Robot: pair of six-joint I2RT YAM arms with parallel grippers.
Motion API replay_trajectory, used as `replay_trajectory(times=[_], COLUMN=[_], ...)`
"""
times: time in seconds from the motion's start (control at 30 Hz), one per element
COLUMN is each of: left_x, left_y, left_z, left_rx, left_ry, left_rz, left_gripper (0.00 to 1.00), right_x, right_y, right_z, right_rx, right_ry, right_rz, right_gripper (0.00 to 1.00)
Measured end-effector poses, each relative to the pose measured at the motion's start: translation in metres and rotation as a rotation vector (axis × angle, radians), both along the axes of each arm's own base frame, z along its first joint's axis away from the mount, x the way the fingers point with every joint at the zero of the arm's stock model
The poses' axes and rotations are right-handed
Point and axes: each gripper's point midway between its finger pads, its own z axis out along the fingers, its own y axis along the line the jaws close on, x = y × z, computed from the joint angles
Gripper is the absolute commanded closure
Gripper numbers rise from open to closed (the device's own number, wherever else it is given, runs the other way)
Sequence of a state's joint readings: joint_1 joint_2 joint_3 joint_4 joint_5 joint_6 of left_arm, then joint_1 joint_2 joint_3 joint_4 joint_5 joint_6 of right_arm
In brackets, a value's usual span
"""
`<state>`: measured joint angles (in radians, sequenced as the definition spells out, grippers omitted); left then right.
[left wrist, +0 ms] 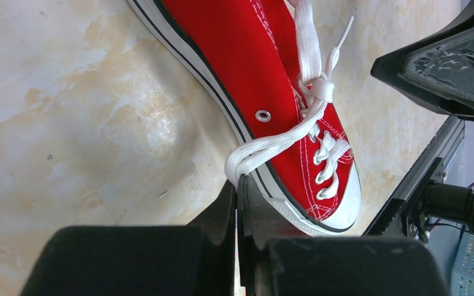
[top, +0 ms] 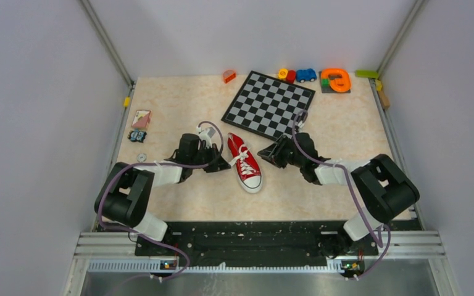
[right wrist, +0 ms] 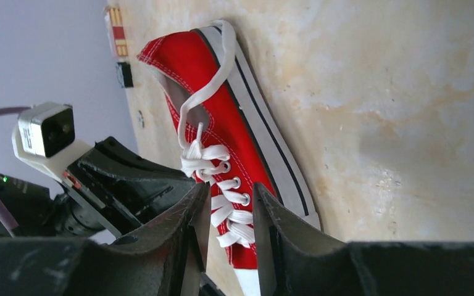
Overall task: Tie the shoes
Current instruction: Tie the shoelace on the shoe.
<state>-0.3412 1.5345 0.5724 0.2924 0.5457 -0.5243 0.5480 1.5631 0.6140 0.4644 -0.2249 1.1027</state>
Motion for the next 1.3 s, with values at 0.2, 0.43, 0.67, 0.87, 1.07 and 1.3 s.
replay_trajectory(times=[0.2,0.43,0.67,0.87,1.07,1.3], left_x=[-0.001,0.0,0.0,0.0,0.002,0.002], left_y=[-0.001,-0.001,-0.001,0.0,0.002,0.002], left_z=[0.0,0.004,0.007,0.006,0.004,0.004], left_rx=[-0.004,-0.007,-0.01,-0.005,0.006,0.006], left_ry=[0.002,-0.008,-0.019,-0.016,-0.016,-0.015], left_rz=[-0.005,-0.006,-0.006,-0.004,0.012,0.015], left_gripper=[1.0,1.0,1.0,1.0,1.0,1.0], right_x=[0.001,0.005,0.007,0.007,0.007,0.005], right_y=[0.007,0.021,0.03,0.031,0.035,0.039], right_z=[-0.007,-0.002,-0.001,-0.01,-0.021,-0.027], right_rx=[0.093,0.082,0.097,0.102,0.099,0.103], right_ry=[0.081,0.059,0.059,0.083,0.1,0.113], right_rz=[-0.073,-0.065,-0.079,-0.095,-0.094,-0.087], right_gripper=[0.67,0.62,0.74,0.7,0.68,0.65])
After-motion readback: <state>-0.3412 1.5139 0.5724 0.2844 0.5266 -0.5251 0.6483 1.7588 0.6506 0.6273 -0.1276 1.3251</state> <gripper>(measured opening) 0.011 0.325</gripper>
